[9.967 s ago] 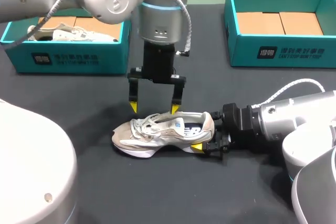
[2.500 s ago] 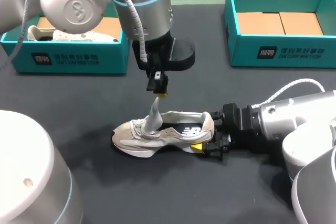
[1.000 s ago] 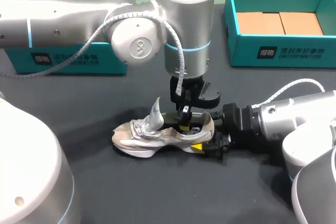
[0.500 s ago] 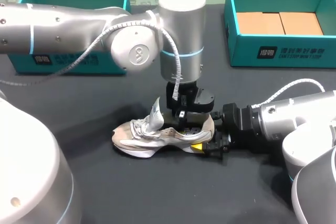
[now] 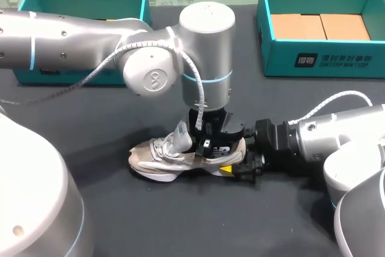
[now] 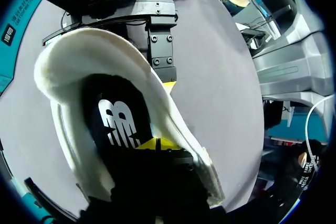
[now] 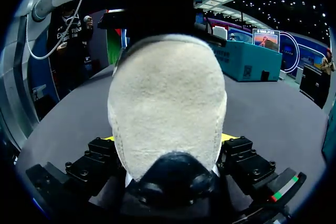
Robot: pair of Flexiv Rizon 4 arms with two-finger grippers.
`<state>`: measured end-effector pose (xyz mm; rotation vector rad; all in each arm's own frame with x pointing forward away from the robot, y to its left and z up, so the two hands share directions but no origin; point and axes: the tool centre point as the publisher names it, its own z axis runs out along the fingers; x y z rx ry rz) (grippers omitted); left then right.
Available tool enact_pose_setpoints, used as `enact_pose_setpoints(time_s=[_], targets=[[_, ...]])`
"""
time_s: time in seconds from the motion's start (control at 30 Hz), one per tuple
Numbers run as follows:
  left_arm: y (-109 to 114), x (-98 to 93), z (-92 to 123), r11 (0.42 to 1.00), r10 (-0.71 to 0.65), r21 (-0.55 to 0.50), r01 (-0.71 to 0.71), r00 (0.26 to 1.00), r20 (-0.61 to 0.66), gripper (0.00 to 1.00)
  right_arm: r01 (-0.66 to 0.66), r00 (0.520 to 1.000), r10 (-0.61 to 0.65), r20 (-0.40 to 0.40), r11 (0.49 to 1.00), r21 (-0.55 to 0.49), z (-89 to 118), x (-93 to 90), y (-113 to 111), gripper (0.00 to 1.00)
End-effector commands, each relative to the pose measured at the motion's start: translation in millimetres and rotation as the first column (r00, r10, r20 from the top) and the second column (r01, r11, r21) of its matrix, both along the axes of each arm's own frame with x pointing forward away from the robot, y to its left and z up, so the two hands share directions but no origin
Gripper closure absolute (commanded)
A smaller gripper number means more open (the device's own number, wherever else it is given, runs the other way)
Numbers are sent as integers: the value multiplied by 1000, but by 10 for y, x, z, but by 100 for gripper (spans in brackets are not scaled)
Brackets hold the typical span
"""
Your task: Take the shoe out of the shoebox, open the shoe tongue, remove and reinsert the insole, then place the shoe into the shoebox
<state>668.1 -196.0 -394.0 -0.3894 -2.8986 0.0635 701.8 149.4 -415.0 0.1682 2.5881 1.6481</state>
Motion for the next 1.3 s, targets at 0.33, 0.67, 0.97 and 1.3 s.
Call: enact_pose_setpoints(time_s=[0.33,0.67,0.97,1.3], targets=[[110,-47,7,999,31,-30,-28,993,115,52,1,1000,-1,-2,1000,-4,11,11,7,100],[-13,94,-208,999,45,11,-49,973,225,56,1,1000,-1,-2,1000,-4,11,11,7,100],[2,350,-264,992,109,34,-122,959,262,66,1,1000,-1,-2,1000,-4,11,11,7,100],[93,522,-278,983,172,27,-184,954,246,100,1,1000,-1,-2,1000,-4,11,11,7,100]])
